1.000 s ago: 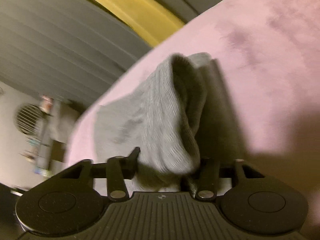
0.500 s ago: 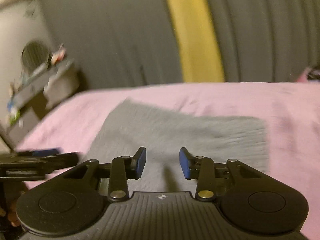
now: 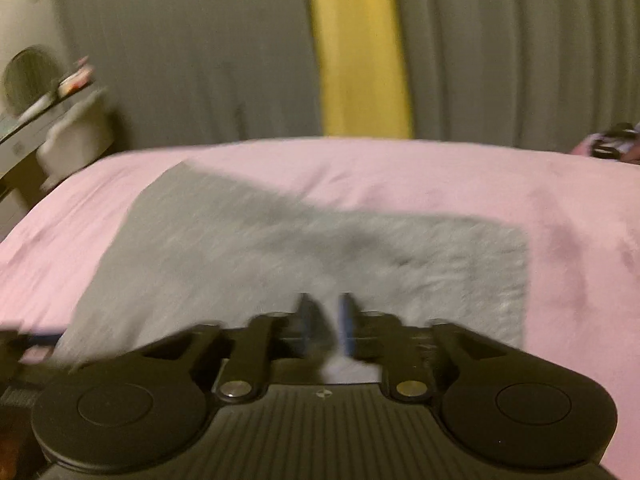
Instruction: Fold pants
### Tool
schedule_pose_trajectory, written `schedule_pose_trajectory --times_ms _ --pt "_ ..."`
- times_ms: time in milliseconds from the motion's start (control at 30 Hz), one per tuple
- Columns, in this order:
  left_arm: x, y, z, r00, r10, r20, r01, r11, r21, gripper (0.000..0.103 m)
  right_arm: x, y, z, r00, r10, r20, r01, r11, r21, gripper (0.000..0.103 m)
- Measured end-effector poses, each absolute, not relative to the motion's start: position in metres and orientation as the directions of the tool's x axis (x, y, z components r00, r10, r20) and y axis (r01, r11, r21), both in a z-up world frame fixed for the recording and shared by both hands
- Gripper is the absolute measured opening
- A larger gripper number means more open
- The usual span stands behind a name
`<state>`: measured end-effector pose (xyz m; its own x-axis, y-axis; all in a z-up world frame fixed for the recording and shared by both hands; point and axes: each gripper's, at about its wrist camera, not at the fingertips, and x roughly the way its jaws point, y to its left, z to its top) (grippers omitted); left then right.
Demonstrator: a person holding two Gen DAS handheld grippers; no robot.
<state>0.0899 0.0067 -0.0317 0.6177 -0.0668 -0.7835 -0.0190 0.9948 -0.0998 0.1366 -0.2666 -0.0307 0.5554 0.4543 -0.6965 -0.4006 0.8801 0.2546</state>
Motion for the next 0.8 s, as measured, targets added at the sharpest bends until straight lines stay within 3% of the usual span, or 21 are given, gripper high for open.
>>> schedule_pose_trajectory --times_ms 33,100,500,600,633,700,800 --pt "0.089 0.004 -0.032 0.62 -0.06 -0.782 -0.017 0.996 -0.09 0.101 0.127 -0.267 -0.03 0.537 0.473 -0.698 -0.425 0.867 0.26 0.057" --pt "0.088 0.004 -0.032 0.62 -0.057 -0.783 -0.017 0.996 -0.086 0.101 0.109 -0.263 -0.031 0.522 0.473 -0.71 -0.458 0.857 0.235 0.061" --pt "0.08 0.006 -0.026 0.569 -0.071 -0.819 -0.023 0.994 -0.102 0.101 0.061 -0.28 0.003 0.491 0.415 -0.766 -0.533 0.839 0.113 0.062" --pt "0.077 0.017 -0.022 0.532 -0.111 -0.839 -0.038 0.987 -0.154 0.101 0.064 -0.301 0.012 0.479 0.436 -0.762 -0.488 0.854 0.182 0.083" --pt "0.076 0.023 -0.02 0.523 -0.116 -0.844 -0.053 0.984 -0.168 0.101 0.067 -0.31 0.014 0.497 0.411 -0.764 -0.443 0.878 0.184 0.099" --pt "0.071 0.037 -0.013 0.555 -0.087 -0.827 -0.108 0.979 -0.175 0.101 0.076 -0.333 0.015 0.544 0.342 -0.766 -0.341 0.924 0.171 0.099" --pt "0.072 0.056 -0.005 0.61 -0.115 -0.784 -0.145 0.956 -0.253 0.101 0.1 -0.375 0.006 0.51 0.424 -0.749 -0.181 0.904 0.388 0.099"
